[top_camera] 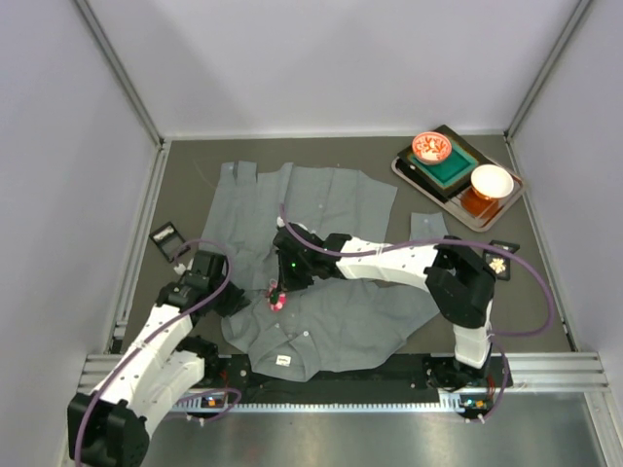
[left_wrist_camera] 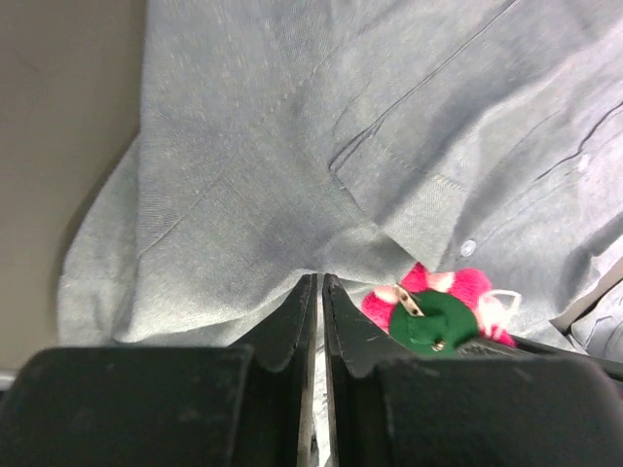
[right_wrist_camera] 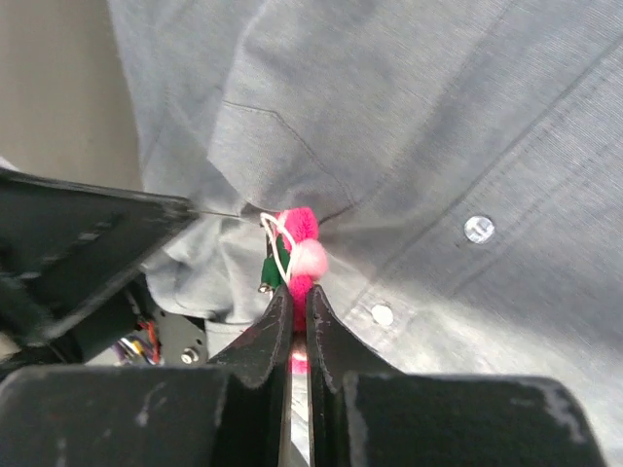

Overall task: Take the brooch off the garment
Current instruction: Remove the brooch from the clothes.

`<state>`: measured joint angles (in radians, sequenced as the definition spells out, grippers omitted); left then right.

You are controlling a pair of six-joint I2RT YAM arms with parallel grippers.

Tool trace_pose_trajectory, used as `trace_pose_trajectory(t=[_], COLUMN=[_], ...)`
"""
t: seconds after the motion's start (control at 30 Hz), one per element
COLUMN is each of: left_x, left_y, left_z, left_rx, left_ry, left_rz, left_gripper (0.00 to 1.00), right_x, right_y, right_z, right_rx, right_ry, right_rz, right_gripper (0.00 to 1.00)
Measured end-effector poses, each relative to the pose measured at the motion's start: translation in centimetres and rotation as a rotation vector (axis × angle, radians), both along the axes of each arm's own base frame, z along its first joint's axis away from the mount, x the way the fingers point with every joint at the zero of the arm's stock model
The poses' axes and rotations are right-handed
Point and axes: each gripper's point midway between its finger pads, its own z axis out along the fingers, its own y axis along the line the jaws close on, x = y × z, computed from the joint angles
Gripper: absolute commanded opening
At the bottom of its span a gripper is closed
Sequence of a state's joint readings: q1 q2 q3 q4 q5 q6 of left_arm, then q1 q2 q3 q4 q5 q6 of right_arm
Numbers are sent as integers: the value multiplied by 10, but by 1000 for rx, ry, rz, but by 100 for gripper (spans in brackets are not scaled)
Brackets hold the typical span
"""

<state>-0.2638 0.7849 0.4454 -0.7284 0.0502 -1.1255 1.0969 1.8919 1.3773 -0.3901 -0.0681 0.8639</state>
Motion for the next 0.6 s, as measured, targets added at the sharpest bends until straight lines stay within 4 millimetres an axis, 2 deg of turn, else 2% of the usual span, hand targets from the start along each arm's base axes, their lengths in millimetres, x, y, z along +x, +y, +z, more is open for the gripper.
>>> trace_pose_trajectory(t=[0.13,0.23,0.4,0.6], left_x=[8,14,27,36], left_y=[12,18,17,18], left_z=[23,28,19,-11], left_rx=[68,97,105,127], left_ry=[-52,-75,-80,-20], left_rz=[15,34,48,77], left_gripper=[13,13,12,11], right_x=[-3,0,1,-1], right_y=[-14,-13,-14,-11], right_z=[-8,-9,-3,-6], right_rx=[-88,-136,-184,-228], right_ry=[1,-4,-29,-27], right_rz=[12,30,49,71], right_gripper=[0,0,0,0])
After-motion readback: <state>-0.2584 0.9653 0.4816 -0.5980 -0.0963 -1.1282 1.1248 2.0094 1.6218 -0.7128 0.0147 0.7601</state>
